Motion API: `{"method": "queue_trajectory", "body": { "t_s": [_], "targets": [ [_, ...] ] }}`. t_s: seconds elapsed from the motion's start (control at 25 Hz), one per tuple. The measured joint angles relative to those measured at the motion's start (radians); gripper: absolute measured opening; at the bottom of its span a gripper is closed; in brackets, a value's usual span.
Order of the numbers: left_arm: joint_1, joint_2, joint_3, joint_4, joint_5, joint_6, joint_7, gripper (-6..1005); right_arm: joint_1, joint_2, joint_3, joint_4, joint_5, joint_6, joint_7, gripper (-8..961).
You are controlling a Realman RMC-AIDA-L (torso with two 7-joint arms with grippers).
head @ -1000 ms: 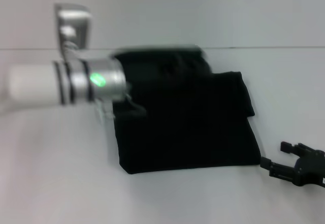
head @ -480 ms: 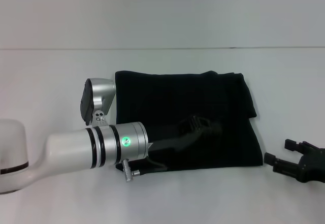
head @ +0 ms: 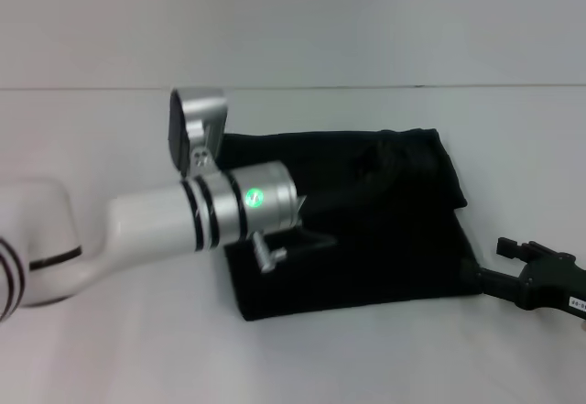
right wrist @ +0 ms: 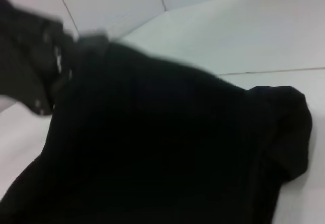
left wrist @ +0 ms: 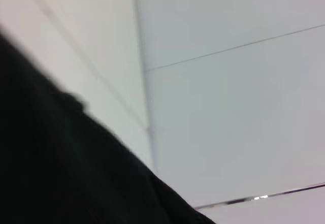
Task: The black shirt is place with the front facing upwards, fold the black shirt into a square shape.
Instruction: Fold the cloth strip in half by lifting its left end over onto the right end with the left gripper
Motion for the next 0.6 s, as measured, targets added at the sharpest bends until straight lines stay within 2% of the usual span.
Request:
{"method": "queue_trajectory", "body": {
  "t_s": [0.12,0.28,0.4,0.6],
  "targets": [
    [-0.037,0.000,0.001,-0.007,-0.024,0.029,-0.003,36,0.004,0.000,0.000,0.007,0.000,0.002,0.000,933],
    [-0.085,-0.001,0.004,-0.108,-0.022,0.034,0.052,37,0.010,0.003,0.009,0.029,0.002,0.021,0.001,933],
    [-0.075,-0.001,-0.004,-0.147,-0.023,0.007,0.087,38,0.026,0.003,0.022,0.054,0.006,0.052,0.011,933],
    [-0.050,-0.001,-0.018,-0.136,-0.023,0.008,0.091,39,0.087,0.007,0.021,0.082,0.006,0.102,0.011,933]
  ]
}}
